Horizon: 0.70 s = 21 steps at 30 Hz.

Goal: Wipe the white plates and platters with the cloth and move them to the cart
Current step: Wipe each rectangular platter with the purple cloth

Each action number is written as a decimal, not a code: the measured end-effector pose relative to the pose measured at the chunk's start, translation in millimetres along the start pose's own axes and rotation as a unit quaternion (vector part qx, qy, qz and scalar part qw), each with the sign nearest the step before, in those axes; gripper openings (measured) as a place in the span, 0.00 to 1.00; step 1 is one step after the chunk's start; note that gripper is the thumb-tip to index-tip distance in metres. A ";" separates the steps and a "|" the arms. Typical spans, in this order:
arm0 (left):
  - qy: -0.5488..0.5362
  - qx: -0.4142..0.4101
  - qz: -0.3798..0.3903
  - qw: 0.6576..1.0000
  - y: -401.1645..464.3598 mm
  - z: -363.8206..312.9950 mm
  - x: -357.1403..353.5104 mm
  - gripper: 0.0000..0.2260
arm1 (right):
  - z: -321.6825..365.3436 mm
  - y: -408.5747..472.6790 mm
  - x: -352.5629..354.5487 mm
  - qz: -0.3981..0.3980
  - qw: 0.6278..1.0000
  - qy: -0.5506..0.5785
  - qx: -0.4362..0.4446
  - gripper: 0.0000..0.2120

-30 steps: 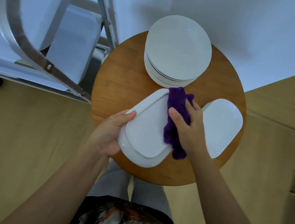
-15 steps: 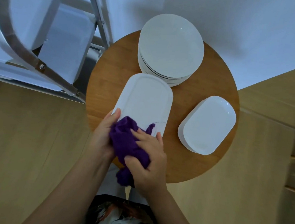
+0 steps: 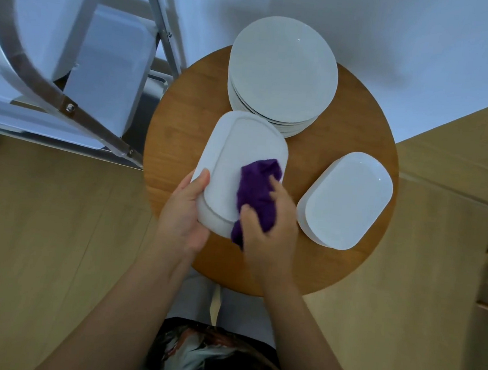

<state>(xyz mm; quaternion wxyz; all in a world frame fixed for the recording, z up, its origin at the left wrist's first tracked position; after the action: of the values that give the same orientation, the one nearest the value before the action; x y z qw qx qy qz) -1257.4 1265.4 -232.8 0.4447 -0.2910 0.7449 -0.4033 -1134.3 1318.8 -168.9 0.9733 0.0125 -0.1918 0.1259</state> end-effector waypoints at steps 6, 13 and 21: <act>0.074 -0.014 -0.061 0.995 -0.6 -2.2 25.3 0.12 | -4.1 -50.5 -32.9 0.073 0.982 0.168 -0.046 0.13; 0.535 -0.297 -0.007 0.791 -25.6 -15.0 -7.9 0.11 | -60.8 -20.1 39.7 -0.095 0.954 0.213 -0.188 0.06; 0.824 -0.436 0.013 0.362 -1.3 47.2 -21.0 0.20 | -84.4 -7.5 62.9 -0.138 0.949 0.188 -0.211 0.08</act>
<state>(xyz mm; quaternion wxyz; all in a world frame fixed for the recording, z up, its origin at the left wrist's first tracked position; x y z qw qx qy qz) -1205.8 1265.2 -235.9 -0.5747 0.0425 0.8154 -0.0554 -1044.9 1332.8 -223.2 0.9799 -0.1908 -0.0239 -0.0525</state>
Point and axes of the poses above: each hand's wrist, its own y-axis towards the middle knuckle, its own x-axis out of the back of the hand, z = x × y, the point moved 10 cm from there along y, towards the middle knuckle, and after that the axes turned 12 degrees about x, right-handed, at the moved point
